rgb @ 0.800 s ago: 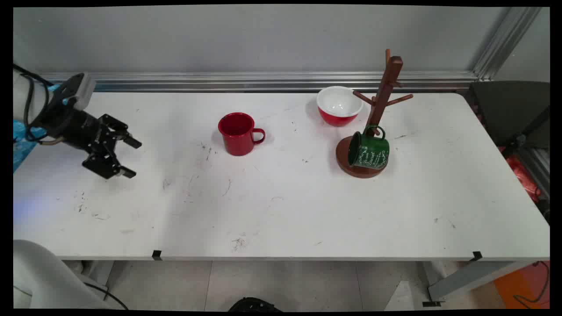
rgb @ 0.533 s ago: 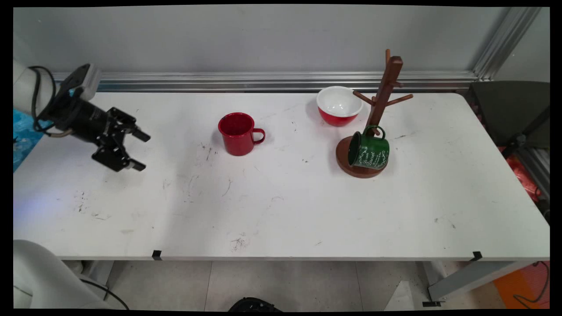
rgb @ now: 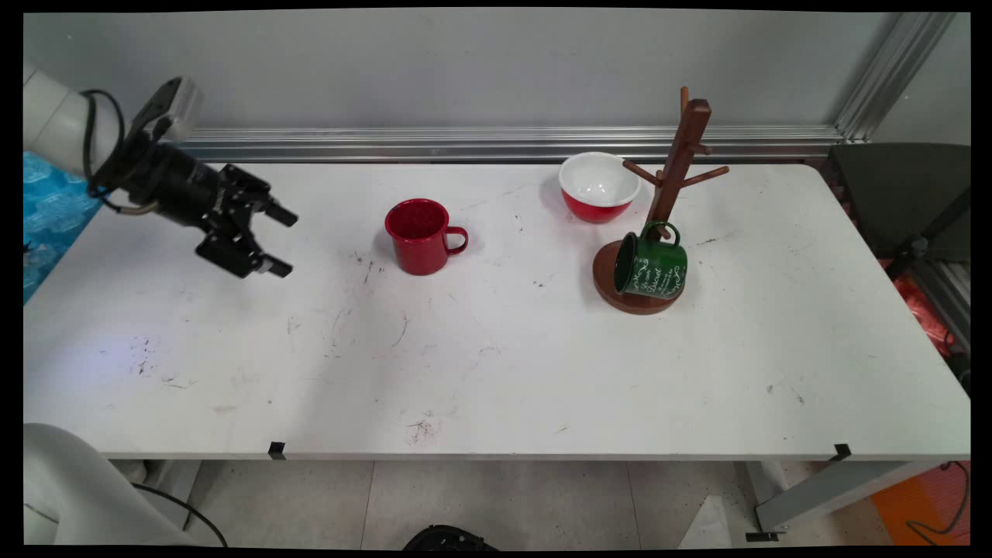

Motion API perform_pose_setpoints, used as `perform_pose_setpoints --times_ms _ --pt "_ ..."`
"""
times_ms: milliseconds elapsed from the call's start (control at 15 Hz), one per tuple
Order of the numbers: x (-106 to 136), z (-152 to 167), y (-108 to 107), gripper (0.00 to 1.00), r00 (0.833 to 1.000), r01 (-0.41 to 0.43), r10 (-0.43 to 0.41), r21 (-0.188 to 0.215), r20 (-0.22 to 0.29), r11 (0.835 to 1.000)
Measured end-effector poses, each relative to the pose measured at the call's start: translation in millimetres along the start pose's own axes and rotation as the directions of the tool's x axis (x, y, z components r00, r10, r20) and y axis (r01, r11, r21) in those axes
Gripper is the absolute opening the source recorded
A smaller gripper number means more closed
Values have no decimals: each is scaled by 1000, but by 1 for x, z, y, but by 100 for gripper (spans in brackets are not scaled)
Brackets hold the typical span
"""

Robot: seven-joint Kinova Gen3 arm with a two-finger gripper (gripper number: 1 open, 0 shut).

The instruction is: Pick up the green mug from the rack

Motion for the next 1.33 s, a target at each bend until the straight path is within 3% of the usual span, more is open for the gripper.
perform_pose_setpoints --times_ms 733,1333 --pt "76 26 3 100 985 16 -22 -37 -173 999" --pt "118 96 7 100 953 -4 -20 -77 -304 997"
